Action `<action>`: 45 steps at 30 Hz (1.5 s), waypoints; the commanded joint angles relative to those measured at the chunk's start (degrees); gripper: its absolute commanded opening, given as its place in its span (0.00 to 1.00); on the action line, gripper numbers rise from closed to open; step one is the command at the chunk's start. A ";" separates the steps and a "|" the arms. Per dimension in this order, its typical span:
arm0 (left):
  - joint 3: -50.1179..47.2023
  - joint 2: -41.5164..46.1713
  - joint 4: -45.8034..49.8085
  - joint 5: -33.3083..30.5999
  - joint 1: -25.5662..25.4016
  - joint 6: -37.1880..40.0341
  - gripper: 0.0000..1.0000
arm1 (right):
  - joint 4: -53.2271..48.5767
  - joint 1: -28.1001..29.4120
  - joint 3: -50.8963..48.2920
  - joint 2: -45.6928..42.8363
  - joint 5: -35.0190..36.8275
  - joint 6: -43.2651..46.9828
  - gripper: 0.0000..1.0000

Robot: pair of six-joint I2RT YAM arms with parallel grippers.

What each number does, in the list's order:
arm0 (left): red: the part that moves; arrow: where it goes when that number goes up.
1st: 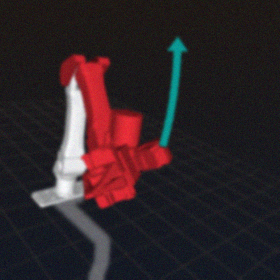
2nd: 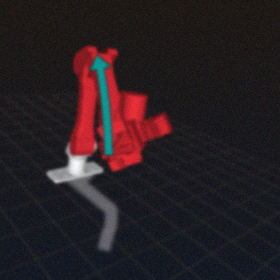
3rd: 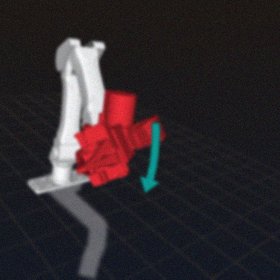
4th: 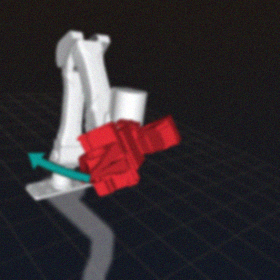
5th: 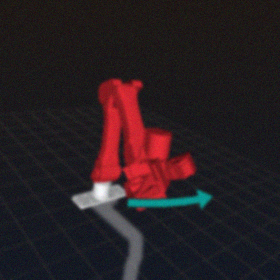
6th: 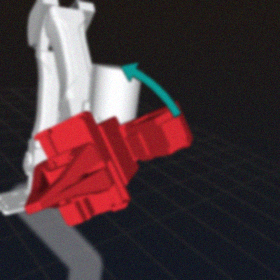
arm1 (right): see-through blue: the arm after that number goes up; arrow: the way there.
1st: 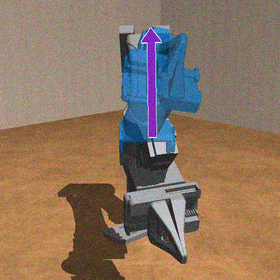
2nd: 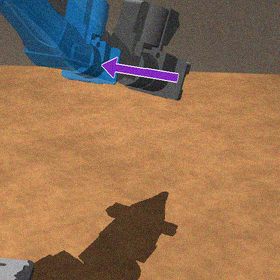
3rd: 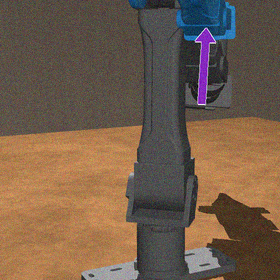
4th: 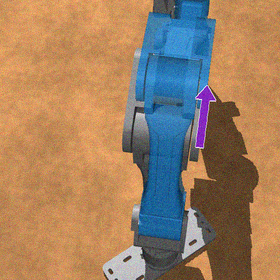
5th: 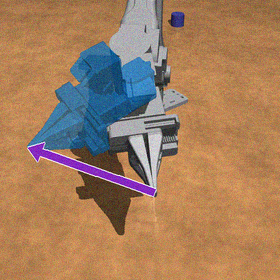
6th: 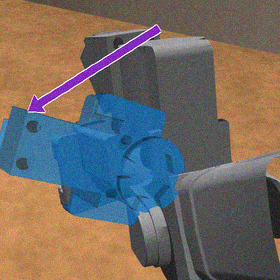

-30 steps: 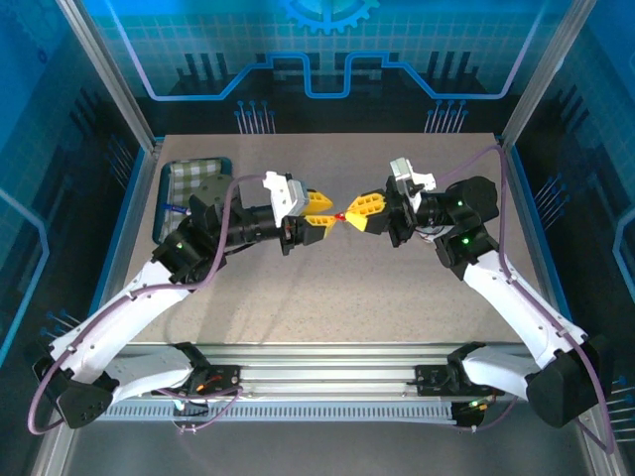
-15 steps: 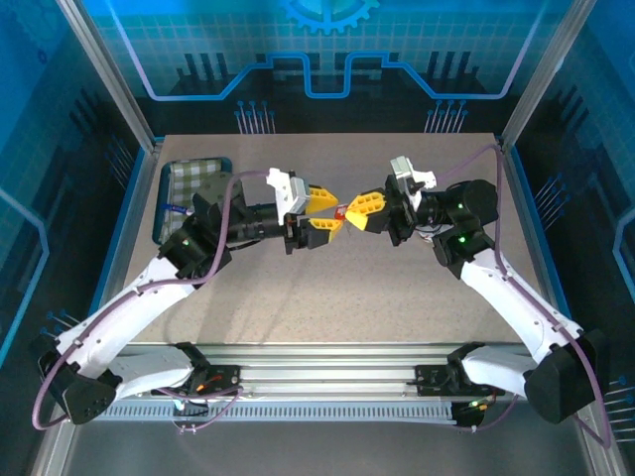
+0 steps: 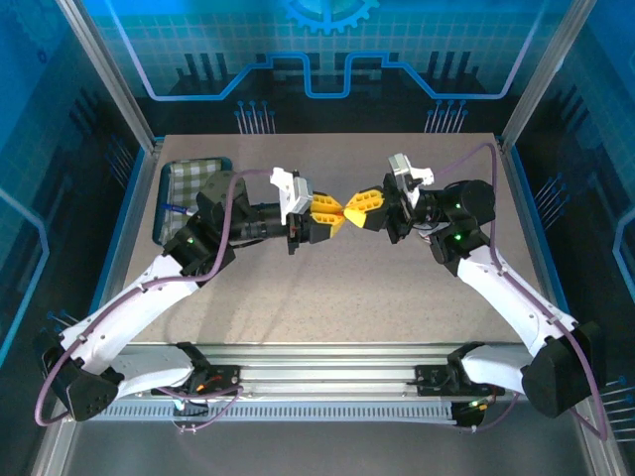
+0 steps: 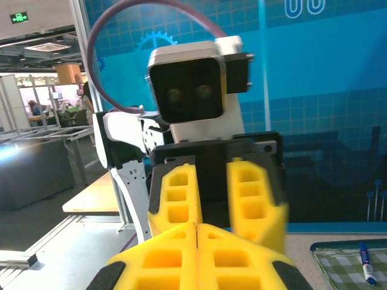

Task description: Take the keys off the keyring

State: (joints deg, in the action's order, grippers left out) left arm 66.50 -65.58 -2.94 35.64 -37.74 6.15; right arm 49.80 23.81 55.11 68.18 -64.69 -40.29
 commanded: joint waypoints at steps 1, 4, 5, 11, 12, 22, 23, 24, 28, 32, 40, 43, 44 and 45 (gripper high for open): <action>1.78 -0.38 -1.19 1.18 0.03 0.09 0.11 | 2.67 0.18 -0.30 -0.06 -1.32 -0.73 0.00; 1.97 -0.51 -0.68 1.52 0.03 0.17 0.07 | 2.07 0.13 0.11 -0.15 -1.39 -0.40 0.00; 1.99 -0.60 -0.71 1.71 0.03 0.16 0.06 | 1.53 0.18 0.40 -0.07 -1.49 -0.07 0.00; 2.19 -0.86 -0.78 1.02 -0.06 0.61 0.00 | 1.00 0.25 0.08 -0.11 -1.67 0.30 0.00; 2.14 -0.94 -0.82 0.58 -0.14 0.70 0.00 | 0.74 0.22 -0.02 -0.28 -1.44 0.55 0.01; 0.03 -0.01 -2.69 -3.82 -0.23 1.66 0.00 | -29.89 -2.33 -1.07 -10.17 8.92 21.29 0.36; -0.05 -0.06 -2.69 -3.91 -0.23 1.56 0.00 | -33.76 -1.75 -0.95 -11.36 10.37 24.56 0.37; -0.05 -0.01 -2.71 -3.91 -0.23 1.56 0.00 | -37.76 -1.27 -0.73 -12.09 11.23 26.86 0.37; 0.11 -0.33 -2.73 -3.38 -0.27 1.24 0.00 | -42.05 0.13 -0.33 -12.81 13.15 30.01 0.28; 0.30 -0.34 -2.55 -3.18 -0.57 1.27 0.00 | -45.71 2.74 1.84 -11.83 14.74 33.73 0.26; 0.12 0.18 -1.64 -2.85 -0.91 1.81 0.00 | -46.39 4.31 3.13 -11.18 19.71 34.42 0.34; -0.25 0.50 -1.46 -3.46 -0.91 2.19 0.00 | -46.02 3.67 2.24 -12.40 20.84 34.84 0.34; -0.36 0.54 -1.52 -3.55 -0.87 2.18 0.00 | -46.40 3.45 2.07 -12.82 21.60 35.16 0.33; -0.44 0.63 -1.47 -3.62 -0.92 2.22 0.00 | -46.38 3.11 1.66 -13.30 22.38 35.08 0.32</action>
State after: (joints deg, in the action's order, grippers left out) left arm 66.59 -66.06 -3.31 30.83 -37.98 7.03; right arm 4.58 27.42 56.99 56.27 -46.59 -6.31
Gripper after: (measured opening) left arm 0.039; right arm 0.330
